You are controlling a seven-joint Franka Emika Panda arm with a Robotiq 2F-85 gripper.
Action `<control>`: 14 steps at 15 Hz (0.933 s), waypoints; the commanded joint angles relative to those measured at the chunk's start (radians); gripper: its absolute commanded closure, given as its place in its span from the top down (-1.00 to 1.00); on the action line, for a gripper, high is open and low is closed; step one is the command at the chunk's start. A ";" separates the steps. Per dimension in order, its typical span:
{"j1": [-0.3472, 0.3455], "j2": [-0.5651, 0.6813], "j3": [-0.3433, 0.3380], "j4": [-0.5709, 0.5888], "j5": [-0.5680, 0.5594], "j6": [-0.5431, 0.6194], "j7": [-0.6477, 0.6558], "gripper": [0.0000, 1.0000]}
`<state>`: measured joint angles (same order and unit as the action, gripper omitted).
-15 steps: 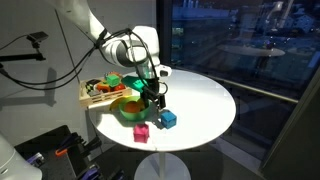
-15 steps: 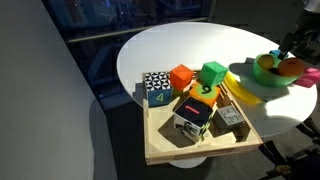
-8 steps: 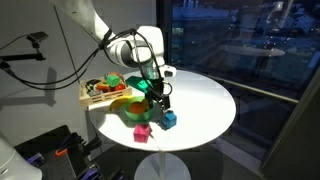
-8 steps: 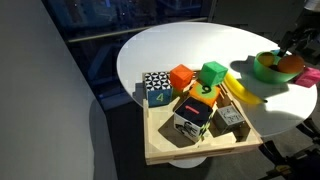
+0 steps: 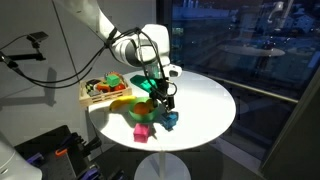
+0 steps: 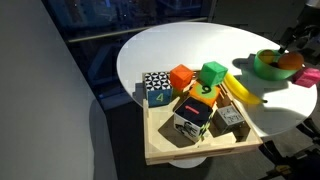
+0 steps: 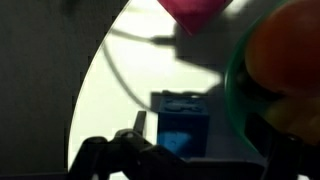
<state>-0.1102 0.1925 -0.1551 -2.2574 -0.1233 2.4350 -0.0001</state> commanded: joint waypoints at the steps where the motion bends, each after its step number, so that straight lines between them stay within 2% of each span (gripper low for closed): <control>1: -0.022 -0.009 0.021 0.034 0.088 -0.059 -0.058 1.00; 7: -0.032 -0.008 0.014 0.082 0.164 -0.102 -0.072 1.00; 14: -0.042 0.023 0.002 0.124 0.132 -0.088 -0.050 1.00</control>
<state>-0.1412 0.1928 -0.1532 -2.1710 0.0170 2.3626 -0.0452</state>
